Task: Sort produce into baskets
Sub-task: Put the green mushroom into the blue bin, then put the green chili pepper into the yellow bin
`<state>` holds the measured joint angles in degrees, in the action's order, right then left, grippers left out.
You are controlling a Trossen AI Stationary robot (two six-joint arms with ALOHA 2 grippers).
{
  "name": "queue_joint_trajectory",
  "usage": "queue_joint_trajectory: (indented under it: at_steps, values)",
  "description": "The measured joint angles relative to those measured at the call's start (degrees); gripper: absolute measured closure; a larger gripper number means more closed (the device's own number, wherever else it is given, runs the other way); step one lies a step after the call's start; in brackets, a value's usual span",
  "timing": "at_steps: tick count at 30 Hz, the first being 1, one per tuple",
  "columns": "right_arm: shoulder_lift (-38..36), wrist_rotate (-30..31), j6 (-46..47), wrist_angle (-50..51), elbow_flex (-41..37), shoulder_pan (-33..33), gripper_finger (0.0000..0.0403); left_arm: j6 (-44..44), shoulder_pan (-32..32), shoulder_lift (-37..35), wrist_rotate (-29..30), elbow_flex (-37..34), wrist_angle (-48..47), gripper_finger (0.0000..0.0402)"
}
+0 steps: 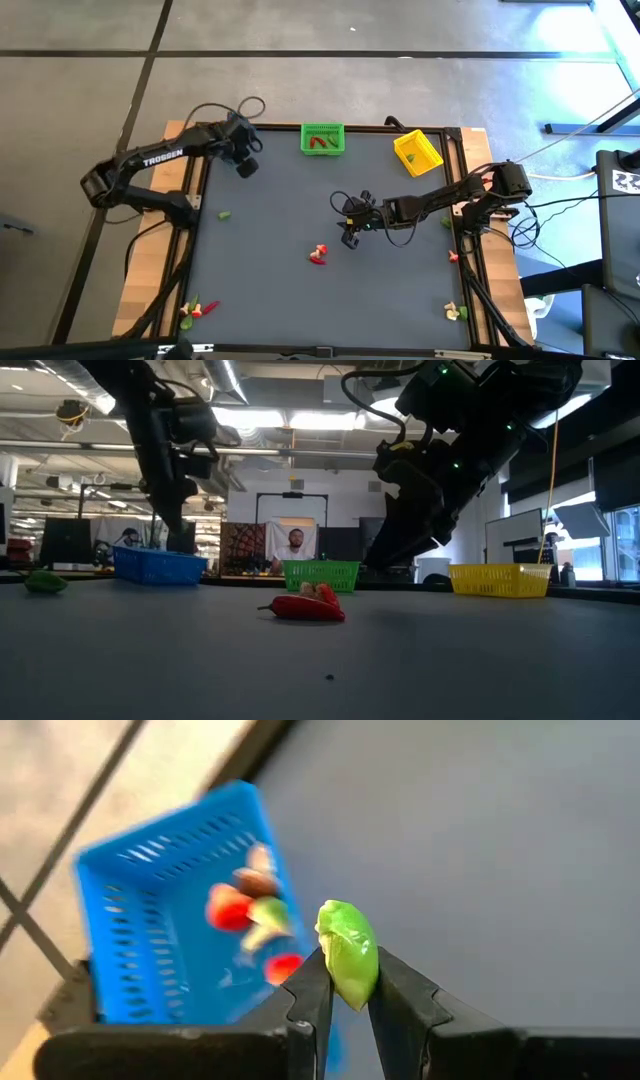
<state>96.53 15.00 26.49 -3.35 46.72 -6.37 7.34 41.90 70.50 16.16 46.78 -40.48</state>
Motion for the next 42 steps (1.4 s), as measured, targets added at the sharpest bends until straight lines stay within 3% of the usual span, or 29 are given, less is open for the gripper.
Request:
queue_joint_trajectory:
  at_steps: [9,22,33,42]
  values:
    - [0.00,0.00,0.00,0.00,0.00,0.00,0.0228,3.30,9.06,0.00,0.04,0.00,7.87,0.0345]
    - [0.00,0.00,-0.03,0.02,0.00,0.00,0.0228,4.19,16.52,0.13,-0.05,-1.08,9.84,0.0341]
    - [0.00,0.00,-0.01,0.02,0.00,0.00,0.0228,3.27,15.98,0.09,-0.25,-1.07,9.39,0.0224]
    - [0.00,-0.02,-0.55,0.04,0.00,0.00,0.0228,3.49,11.68,0.04,-0.26,-0.60,3.90,0.0210]
